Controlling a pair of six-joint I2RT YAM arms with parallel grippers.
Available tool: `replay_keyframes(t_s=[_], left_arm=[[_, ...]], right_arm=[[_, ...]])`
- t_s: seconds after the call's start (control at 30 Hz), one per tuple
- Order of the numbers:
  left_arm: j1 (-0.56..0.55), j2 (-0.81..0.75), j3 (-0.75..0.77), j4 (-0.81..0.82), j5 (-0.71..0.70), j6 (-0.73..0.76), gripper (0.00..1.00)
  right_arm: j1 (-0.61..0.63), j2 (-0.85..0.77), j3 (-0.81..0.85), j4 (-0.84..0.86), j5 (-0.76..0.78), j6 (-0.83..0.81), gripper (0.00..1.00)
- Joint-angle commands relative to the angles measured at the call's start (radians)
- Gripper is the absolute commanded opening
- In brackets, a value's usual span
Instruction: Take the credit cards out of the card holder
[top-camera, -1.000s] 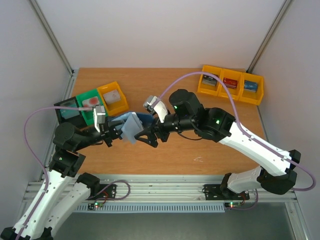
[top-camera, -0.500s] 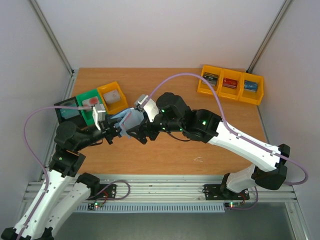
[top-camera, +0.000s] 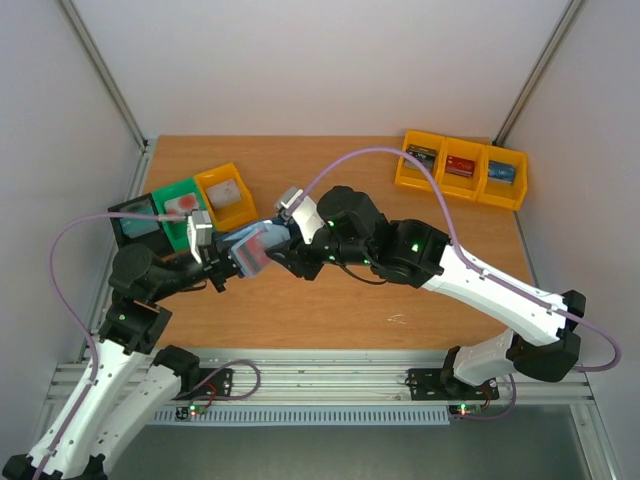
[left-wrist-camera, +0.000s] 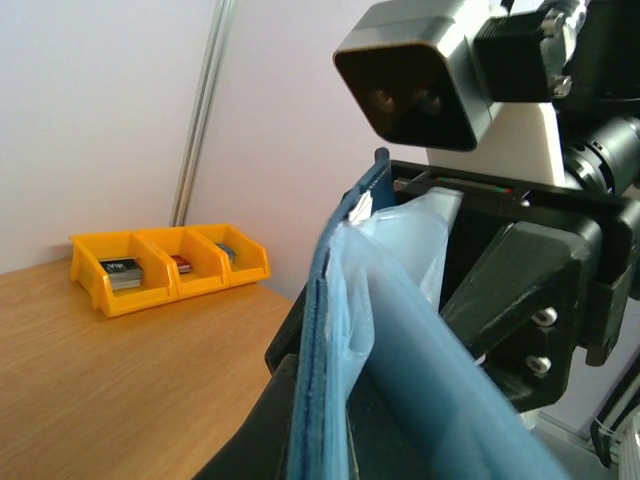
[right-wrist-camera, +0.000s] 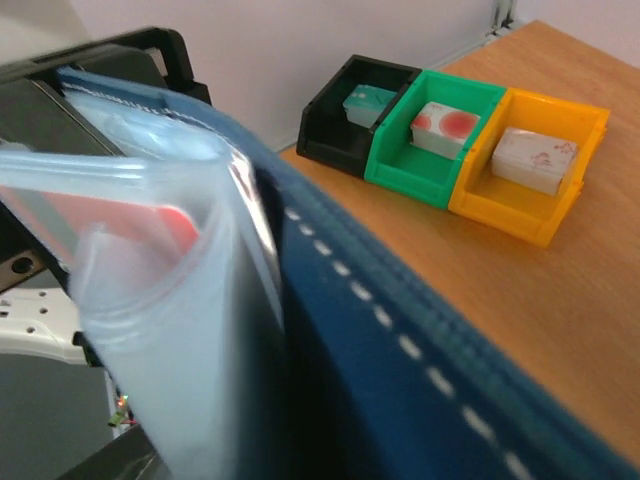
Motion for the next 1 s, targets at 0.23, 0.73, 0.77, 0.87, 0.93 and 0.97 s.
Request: replay_keyframes(t_s=[0.23,0.73,0.77,0.87,0.93,0.97], left_arm=[[0.004,-0.023,0.002,0.048,0.098,-0.005,0.29],[0.008,-0.063,0.057,-0.119,0.076,0.260,0.64],[0.008,-0.066,0.061,-0.116,0.060,0.257,0.61],[0.008,-0.074,0.069,-0.113,0.041,0.255,0.54],[0.008,-0.083,0.070,-0.115,0.038,0.255,0.48],[0.007,-0.089,0.072,-0.116,0.033,0.257,0.47]], right_arm=[[-0.043,-0.095,-0.001,-0.035,-0.009,0.044,0.01],[-0.080,-0.066,0.083,-0.124,-0.234,0.078,0.01],[-0.080,-0.068,0.083,-0.124,-0.245,0.075,0.01],[-0.080,-0.078,0.078,-0.125,-0.247,0.071,0.01],[-0.080,-0.090,0.074,-0.124,-0.258,0.063,0.01],[-0.080,-0.096,0.071,-0.124,-0.266,0.052,0.01]])
